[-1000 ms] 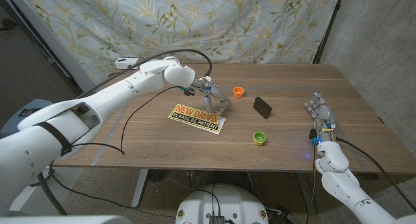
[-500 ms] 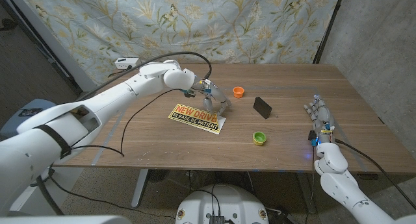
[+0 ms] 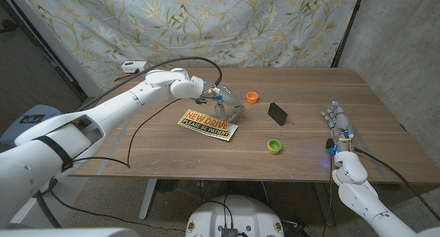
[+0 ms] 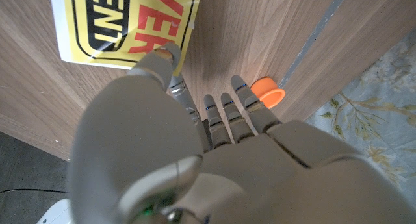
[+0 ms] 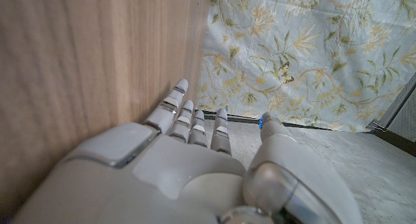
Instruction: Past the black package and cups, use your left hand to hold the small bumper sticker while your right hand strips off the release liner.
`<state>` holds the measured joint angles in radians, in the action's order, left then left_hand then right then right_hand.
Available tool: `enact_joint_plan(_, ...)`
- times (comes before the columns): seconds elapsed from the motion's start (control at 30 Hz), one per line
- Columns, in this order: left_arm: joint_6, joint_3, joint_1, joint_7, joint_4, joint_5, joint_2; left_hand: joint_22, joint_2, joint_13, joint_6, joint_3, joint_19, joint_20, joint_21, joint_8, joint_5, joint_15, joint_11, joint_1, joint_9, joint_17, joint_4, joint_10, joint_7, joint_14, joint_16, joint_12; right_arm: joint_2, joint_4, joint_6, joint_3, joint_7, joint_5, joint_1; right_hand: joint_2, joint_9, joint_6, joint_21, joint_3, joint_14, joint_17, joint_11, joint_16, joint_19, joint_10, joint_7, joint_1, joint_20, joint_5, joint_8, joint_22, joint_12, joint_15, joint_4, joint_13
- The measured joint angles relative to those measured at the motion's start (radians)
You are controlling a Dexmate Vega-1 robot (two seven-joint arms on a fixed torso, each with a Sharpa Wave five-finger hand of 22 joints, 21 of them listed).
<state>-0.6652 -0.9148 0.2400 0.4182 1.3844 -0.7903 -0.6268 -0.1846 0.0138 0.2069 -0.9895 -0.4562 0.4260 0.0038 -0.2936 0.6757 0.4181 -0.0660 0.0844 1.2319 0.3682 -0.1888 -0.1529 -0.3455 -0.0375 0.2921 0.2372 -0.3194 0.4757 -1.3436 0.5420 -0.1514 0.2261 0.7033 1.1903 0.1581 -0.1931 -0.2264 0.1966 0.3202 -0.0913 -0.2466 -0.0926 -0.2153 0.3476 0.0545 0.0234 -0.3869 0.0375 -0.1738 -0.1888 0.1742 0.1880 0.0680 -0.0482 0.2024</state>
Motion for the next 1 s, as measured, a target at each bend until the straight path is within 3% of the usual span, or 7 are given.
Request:
enact_joint_plan(0.5,-0.005,0.029,0.037,-0.118,0.013,-0.047,-0.012,0.000,0.001,0.000,-0.024,0.000,0.010,-0.004,-0.001,0.000,0.008,0.002,0.010,0.001,-0.018,-0.005,0.000,-0.021,0.000,0.019,0.000,0.000,0.002,-0.004,-0.016,-0.001,0.005,0.001,0.003,0.002,0.000,0.000,0.000,0.000,0.000,0.000,0.000,0.000,0.000,0.000,0.000,0.002,0.000,0.000,0.000,0.000,0.005,0.000,0.000,0.000)
enact_joint_plan(1.0,0.060,0.080,0.094,-0.230,0.068,-0.040,-0.024,-0.004,0.003,0.000,-0.031,0.000,0.006,0.000,-0.001,0.000,0.015,0.002,0.010,-0.007,-0.030,-0.004,0.000,-0.021,-0.007,0.019,0.000,0.000,0.035,-0.043,-0.047,0.001,0.011,-0.009,0.011,0.002,0.000,0.000,0.000,0.004,0.000,0.000,-0.004,0.000,0.000,-0.004,0.000,0.002,0.000,0.000,0.000,0.000,0.005,0.000,-0.004,0.000)
